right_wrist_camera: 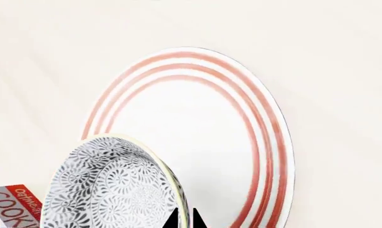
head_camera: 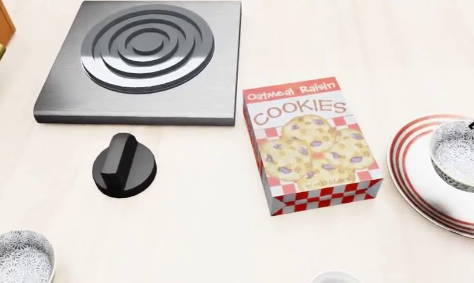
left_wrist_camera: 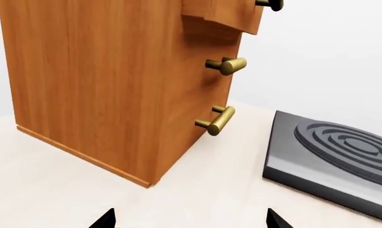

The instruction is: Pick the akita bowl from table center and place it on the plate.

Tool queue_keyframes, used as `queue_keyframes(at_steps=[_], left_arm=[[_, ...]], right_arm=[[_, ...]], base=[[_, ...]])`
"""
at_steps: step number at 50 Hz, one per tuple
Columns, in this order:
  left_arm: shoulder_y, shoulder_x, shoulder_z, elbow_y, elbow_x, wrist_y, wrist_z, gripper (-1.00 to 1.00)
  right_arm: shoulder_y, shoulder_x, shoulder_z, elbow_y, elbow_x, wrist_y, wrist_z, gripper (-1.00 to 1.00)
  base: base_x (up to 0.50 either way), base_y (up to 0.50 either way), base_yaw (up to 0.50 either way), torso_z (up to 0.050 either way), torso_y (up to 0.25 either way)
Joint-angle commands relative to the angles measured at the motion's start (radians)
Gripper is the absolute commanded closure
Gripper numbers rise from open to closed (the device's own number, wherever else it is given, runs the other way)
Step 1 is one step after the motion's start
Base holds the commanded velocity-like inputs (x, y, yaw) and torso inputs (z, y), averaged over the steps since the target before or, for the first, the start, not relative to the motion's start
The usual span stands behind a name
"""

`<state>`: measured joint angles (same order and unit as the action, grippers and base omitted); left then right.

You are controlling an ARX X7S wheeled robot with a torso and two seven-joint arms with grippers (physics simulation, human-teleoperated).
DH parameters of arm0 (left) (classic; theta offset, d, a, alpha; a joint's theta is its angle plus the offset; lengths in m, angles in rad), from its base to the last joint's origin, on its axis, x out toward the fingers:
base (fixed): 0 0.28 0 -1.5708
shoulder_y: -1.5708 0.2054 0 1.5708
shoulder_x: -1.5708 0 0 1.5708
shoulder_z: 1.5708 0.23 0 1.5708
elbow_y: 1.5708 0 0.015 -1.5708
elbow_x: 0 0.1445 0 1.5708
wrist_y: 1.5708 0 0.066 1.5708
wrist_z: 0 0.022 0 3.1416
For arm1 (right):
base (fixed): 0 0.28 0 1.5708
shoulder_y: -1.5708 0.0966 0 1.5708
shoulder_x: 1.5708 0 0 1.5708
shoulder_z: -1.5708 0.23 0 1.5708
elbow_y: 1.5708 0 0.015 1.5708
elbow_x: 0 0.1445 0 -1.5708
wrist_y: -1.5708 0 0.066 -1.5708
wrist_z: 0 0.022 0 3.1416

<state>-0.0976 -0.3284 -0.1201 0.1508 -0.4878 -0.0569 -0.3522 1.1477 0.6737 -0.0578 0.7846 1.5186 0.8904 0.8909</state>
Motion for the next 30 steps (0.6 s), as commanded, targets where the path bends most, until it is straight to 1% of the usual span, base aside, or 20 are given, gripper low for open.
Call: queue_keyframes(at_steps=[1,8,22,30], left_arm=[[0.005,-0.004,0.0,0.009,-0.007,-0.002,-0.002,-1.0],[0.006,-0.006,0.0,0.011,-0.01,-0.001,-0.002,-1.0],[0.015,-0.011,0.0,0.015,-0.011,0.005,-0.002,-1.0],[0.019,-0.014,0.003,0.02,-0.012,0.005,-0.003,-1.0]], right_arm=[[0.01,0.005,0.002,0.053,-0.023,-0.034,-0.051,1.0],[0.027,-0.006,-0.017,0.092,-0.047,-0.048,-0.083,1.0],[0.115,-0.043,-0.087,0.287,-0.138,-0.104,-0.226,1.0],[0.133,-0.043,-0.097,0.351,-0.159,-0.13,-0.266,1.0]], base=[[0.0,0.0,0.0,0.0,0.0],[0.0,0.0,0.0,0.0,0.0],[0.0,0.0,0.0,0.0,0.0],[0.0,0.0,0.0,0.0,0.0]])
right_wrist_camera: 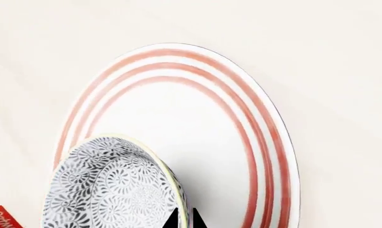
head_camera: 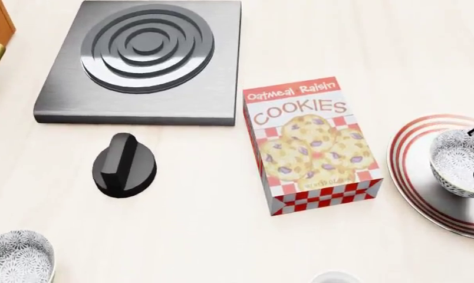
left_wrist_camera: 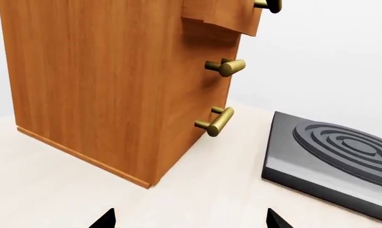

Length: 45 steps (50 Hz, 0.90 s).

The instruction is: Pick the akita bowl from table center and place it on the plate.

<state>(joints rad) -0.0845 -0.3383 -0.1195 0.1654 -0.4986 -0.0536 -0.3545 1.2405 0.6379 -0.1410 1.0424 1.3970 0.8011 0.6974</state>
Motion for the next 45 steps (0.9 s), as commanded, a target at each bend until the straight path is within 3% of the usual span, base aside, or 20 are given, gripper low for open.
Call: queue_keyframes(at_steps=[1,11,12,45], left_arm=[[0.006,-0.005,0.002,0.007,-0.002,0.0,-0.001,-1.0],[0.002,-0.008,0.004,0.007,-0.003,0.0,-0.002,-1.0],[0.001,-0.008,0.005,0.006,-0.003,0.0,-0.003,-1.0],[0.008,-0.015,0.006,0.024,-0.015,0.0,-0.009,-1.0]], right_arm=[[0.04,-0.008,-0.014,0.096,-0.038,-0.043,-0.074,1.0],[0.041,-0.01,-0.013,0.104,-0.043,-0.061,-0.082,1.0],[0.037,-0.009,-0.009,0.096,-0.04,-0.063,-0.077,-1.0],[-0.199,0.0,0.2,-0.516,0.066,-0.322,-0.021,-1.0]], base=[[0.0,0.0,0.0,0.0,0.0],[0.0,0.0,0.0,0.0,0.0],[0.0,0.0,0.0,0.0,0.0],[0.0,0.0,0.0,0.0,0.0]])
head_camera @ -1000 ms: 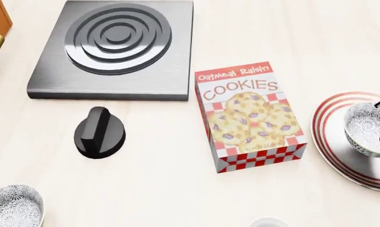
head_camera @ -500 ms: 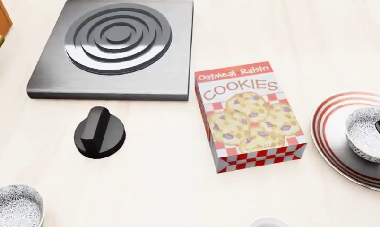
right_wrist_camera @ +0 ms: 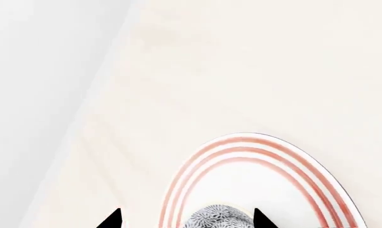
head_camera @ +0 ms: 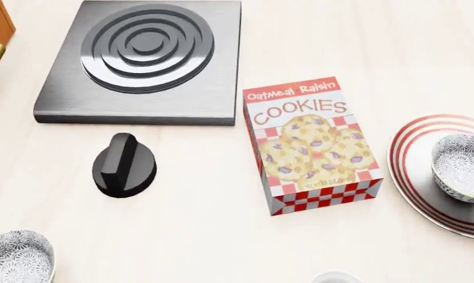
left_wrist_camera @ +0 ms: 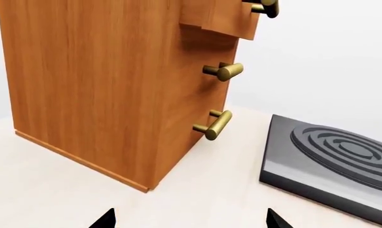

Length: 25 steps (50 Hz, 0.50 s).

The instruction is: Pick the akita bowl from table center and place it on the plate.

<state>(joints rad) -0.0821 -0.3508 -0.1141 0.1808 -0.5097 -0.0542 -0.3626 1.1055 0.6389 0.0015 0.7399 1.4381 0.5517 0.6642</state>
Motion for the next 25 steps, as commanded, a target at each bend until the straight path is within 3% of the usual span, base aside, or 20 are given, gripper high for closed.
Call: queue_keyframes(at_steps=[1,25], left_arm=[[0.007,-0.003,0.0,0.01,-0.004,0.002,-0.001,-1.0],[0.008,-0.008,0.016,0.029,-0.005,-0.003,-0.002,-1.0]], right_arm=[[-0.066,-0.002,0.06,-0.239,0.029,-0.075,0.01,-1.0],[-0.196,0.037,0.124,-0.636,0.179,0.004,0.015,-1.0]], base=[[0.0,0.0,0.0,0.0,0.0],[0.0,0.0,0.0,0.0,0.0]])
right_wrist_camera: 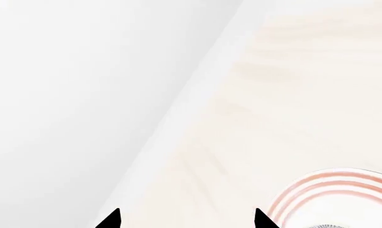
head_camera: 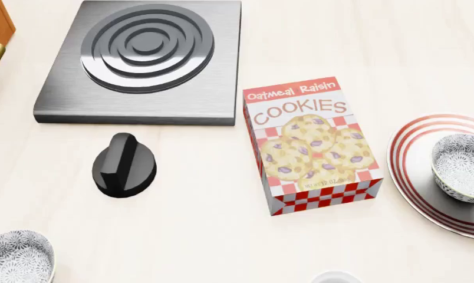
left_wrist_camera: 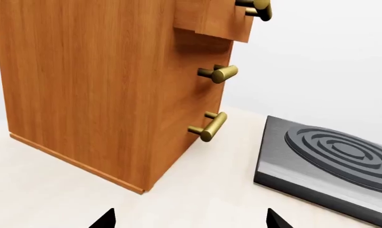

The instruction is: Pick the akita bowl from table center and place it on the plate.

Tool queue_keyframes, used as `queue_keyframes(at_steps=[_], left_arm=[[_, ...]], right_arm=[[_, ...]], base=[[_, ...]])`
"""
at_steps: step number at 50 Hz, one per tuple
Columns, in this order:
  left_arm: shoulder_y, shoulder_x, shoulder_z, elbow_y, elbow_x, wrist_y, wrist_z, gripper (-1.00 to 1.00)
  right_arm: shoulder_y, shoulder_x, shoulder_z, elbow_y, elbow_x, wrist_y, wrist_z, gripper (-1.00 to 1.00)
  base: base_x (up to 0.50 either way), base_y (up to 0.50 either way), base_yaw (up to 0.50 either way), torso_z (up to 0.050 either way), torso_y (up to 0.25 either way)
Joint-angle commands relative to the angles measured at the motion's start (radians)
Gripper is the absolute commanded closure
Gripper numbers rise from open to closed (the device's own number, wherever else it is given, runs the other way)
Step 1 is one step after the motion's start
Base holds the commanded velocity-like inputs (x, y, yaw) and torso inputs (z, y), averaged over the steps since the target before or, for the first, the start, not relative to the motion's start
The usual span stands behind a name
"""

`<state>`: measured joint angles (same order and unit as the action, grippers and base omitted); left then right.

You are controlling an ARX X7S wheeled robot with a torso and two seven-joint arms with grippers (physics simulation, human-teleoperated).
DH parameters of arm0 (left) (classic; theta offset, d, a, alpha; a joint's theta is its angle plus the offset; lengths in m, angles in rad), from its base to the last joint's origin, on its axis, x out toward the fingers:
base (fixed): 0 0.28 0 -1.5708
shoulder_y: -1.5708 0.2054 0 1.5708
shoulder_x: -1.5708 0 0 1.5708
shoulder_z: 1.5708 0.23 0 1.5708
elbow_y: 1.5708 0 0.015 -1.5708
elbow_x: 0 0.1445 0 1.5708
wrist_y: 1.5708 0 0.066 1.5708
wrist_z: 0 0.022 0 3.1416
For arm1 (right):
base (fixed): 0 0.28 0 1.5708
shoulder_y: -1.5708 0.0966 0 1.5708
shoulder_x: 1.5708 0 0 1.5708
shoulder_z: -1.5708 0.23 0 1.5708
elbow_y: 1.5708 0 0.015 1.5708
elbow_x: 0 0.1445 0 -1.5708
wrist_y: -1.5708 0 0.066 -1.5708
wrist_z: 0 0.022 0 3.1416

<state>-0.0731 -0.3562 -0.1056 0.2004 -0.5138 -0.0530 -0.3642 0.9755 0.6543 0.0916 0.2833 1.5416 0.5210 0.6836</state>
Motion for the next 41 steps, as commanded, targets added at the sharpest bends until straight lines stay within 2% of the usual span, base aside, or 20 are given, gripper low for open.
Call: queue_keyframes(at_steps=[1,8,25,41], left_arm=[[-0.002,-0.003,0.009,0.011,-0.001,-0.005,-0.001,-1.0],[-0.006,-0.005,0.016,0.014,-0.002,-0.009,0.0,-1.0],[-0.005,-0.01,0.021,0.022,-0.007,-0.011,-0.001,-1.0],[0.005,-0.012,0.021,0.028,-0.008,-0.004,-0.003,-1.0]], right_arm=[[-0.07,0.023,0.037,-0.192,0.08,0.036,-0.002,-1.0],[-0.096,0.065,0.018,-0.334,0.07,0.079,-0.057,-1.0],[-0.178,0.126,0.106,-0.541,0.25,0.126,0.014,-1.0],[-0.209,0.139,0.14,-0.613,0.265,0.12,0.027,-1.0]], base=[[0.0,0.0,0.0,0.0,0.0],[0.0,0.0,0.0,0.0,0.0],[0.0,0.0,0.0,0.0,0.0],[0.0,0.0,0.0,0.0,0.0]])
